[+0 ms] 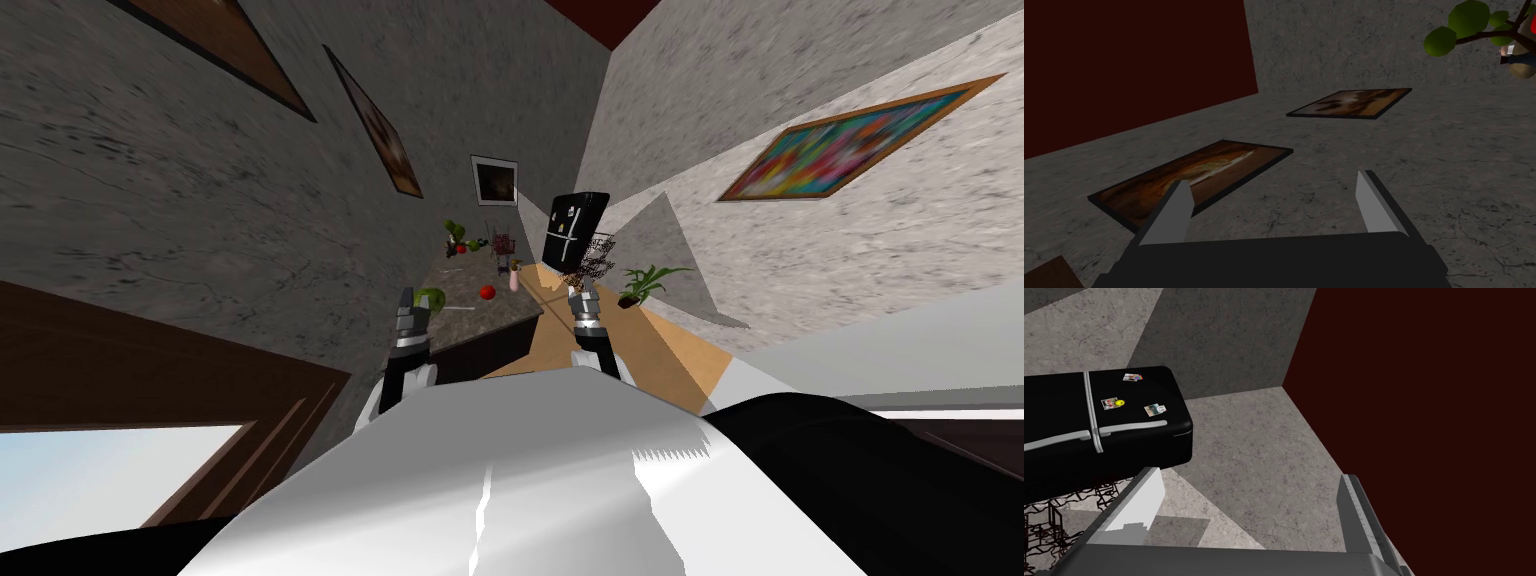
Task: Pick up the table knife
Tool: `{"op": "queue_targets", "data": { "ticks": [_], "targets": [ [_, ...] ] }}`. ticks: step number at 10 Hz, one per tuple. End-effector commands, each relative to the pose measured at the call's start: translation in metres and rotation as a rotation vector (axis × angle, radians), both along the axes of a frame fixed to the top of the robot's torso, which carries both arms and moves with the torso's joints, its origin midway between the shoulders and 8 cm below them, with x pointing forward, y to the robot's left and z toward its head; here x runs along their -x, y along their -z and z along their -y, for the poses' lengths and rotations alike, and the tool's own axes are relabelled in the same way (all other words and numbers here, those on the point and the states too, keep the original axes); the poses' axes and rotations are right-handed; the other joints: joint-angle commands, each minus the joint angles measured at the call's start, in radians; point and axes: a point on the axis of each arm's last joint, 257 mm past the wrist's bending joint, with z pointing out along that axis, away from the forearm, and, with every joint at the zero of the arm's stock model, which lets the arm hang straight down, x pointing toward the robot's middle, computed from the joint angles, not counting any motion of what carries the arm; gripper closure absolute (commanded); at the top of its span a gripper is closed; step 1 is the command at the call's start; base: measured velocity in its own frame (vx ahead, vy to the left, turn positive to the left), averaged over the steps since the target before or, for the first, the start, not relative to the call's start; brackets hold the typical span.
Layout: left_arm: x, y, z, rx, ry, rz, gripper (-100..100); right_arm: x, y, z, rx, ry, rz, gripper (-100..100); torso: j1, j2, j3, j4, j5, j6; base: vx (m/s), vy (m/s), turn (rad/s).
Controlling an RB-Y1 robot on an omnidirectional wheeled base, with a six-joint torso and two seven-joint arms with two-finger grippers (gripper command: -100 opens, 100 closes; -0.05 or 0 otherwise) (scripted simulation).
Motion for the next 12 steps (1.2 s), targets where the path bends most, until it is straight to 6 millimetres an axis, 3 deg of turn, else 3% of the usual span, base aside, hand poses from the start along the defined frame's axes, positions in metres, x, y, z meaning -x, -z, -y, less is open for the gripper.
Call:
{"op": "queue_targets", "data": {
  "ticks": [1, 3, 12],
  "targets": [
    [-0.009, 0.008, -0.002, -0.008, 0.0, -0.024, -100, 0.0, 0.0, 0.0, 0.0, 0.0, 0.0, 0, 0.0, 0.0, 0.0, 0.0, 0.0, 0.0, -0.005, -0.013, -0.02],
    [-0.036, 0.026, -0.004, -0.038, -0.001, -0.093, -100, 0.0, 0.0, 0.0, 0.0, 0.0, 0.0, 0, 0.0, 0.0, 0.0, 0.0, 0.0, 0.0, -0.005, -0.015, -0.045],
    [-0.114, 0.089, -0.02, -0.095, -0.022, -0.314, -100, 0.0, 0.0, 0.0, 0.0, 0.0, 0.0, 0, 0.0, 0.0, 0.0, 0.0, 0.0, 0.0, -0.003, -0.012, -0.035]
  ]
}}
